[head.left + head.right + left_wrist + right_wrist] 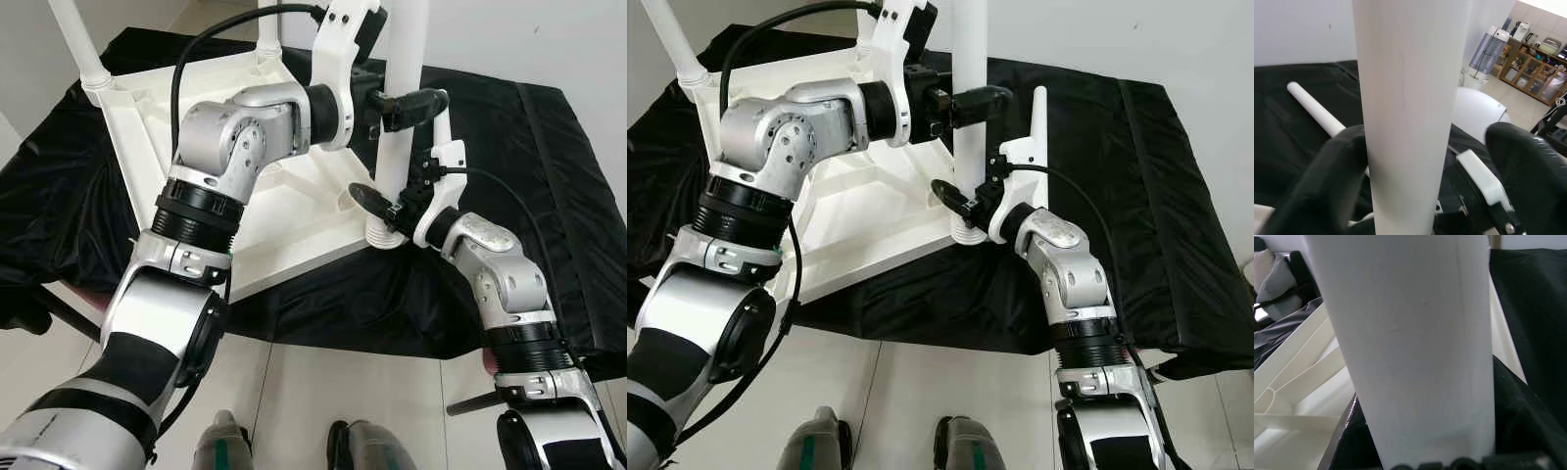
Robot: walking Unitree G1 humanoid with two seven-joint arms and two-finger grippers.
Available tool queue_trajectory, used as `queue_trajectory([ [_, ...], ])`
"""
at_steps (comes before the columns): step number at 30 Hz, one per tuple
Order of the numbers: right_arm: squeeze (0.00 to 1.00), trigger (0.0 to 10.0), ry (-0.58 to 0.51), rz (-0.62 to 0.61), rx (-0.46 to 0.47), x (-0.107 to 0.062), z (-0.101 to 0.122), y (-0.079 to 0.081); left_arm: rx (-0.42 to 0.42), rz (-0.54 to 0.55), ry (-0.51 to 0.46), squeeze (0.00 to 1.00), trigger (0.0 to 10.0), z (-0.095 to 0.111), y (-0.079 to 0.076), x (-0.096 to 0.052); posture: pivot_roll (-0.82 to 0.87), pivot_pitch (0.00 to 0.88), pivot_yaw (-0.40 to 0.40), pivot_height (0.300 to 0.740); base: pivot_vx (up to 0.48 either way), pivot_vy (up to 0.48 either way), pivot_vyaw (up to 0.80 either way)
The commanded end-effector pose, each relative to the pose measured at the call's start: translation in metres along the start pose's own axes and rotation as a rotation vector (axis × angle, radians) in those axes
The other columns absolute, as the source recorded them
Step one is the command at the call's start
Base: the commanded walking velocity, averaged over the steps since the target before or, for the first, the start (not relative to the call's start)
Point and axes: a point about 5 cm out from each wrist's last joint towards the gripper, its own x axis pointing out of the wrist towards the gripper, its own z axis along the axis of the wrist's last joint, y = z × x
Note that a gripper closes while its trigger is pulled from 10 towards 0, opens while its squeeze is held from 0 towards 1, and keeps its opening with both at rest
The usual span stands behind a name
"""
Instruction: Building children table
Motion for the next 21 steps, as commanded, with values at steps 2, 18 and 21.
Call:
queue_trajectory([
  [2, 0.00, 10.0, -0.017, -0.025, 0.003, 0.000, 0.005, -0.004, -0.011, -0.020, -0.007, 0.00, 10.0, 0.004, -0.003, 0.001, -0.06, 0.054, -0.003, 0.740, 0.000, 0.000, 0.00],
  [18, 0.00, 10.0, -0.110, -0.224, 0.051, -0.005, 0.009, -0.019, 0.011, 0.197, -0.053, 0.00, 10.0, -0.010, 0.020, -0.018, -0.06, 0.058, 0.000, 0.740, 0.000, 0.000, 0.00],
  [21, 0.00, 10.0, -0.116, -0.252, 0.059, -0.006, 0.007, -0.020, 0.012, 0.218, -0.043, 0.00, 10.0, -0.017, 0.020, -0.020, -0.06, 0.058, 0.000, 0.740, 0.000, 0.000, 0.00],
])
